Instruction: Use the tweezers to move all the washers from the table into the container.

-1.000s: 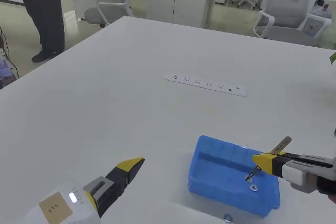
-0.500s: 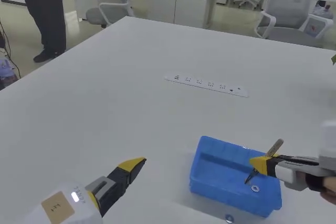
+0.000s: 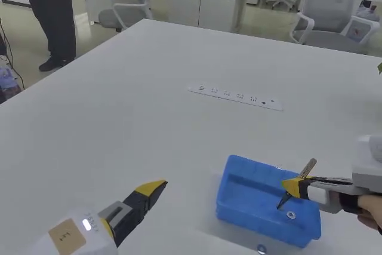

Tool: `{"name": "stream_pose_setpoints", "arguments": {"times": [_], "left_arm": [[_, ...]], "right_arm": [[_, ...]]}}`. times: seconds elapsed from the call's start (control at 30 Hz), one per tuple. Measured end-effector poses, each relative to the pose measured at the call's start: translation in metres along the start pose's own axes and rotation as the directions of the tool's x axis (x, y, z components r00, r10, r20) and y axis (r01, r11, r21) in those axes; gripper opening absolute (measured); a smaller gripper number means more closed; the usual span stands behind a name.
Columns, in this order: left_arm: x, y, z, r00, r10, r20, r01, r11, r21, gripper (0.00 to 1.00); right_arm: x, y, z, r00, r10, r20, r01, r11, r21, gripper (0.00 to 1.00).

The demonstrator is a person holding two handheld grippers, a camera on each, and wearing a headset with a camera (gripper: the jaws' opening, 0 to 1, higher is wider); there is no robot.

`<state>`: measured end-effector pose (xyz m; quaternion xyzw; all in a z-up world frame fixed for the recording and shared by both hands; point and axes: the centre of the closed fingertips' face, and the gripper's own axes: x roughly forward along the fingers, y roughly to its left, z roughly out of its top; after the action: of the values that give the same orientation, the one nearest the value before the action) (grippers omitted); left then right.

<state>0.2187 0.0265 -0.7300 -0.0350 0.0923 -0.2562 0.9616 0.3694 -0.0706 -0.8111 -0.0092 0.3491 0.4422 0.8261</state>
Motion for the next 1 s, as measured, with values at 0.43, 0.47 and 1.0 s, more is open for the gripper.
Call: {"name": "stream_pose_setpoints", "arguments": {"times": [0.43, 0.47, 1.0], "left_arm": [[0.001, -0.001, -0.002, 0.9999, -0.003, -0.010, 0.003, 1.000, 0.008, 0.87], [0.001, -0.001, -0.002, 0.9999, -0.004, -0.010, 0.004, 1.000, 0.008, 0.87], [0.000, -0.001, -0.002, 0.9999, -0.004, -0.012, 0.004, 1.000, 0.011, 0.87]], "right_arm": [[0.005, -0.002, -0.005, 0.9996, -0.001, -0.029, 0.000, 1.000, -0.014, 0.03], [0.006, 0.000, -0.005, 0.9996, 0.000, -0.029, -0.001, 1.000, -0.016, 0.03], [0.008, -0.003, -0.010, 0.9992, 0.002, -0.041, -0.002, 1.000, -0.014, 0.03]]}}
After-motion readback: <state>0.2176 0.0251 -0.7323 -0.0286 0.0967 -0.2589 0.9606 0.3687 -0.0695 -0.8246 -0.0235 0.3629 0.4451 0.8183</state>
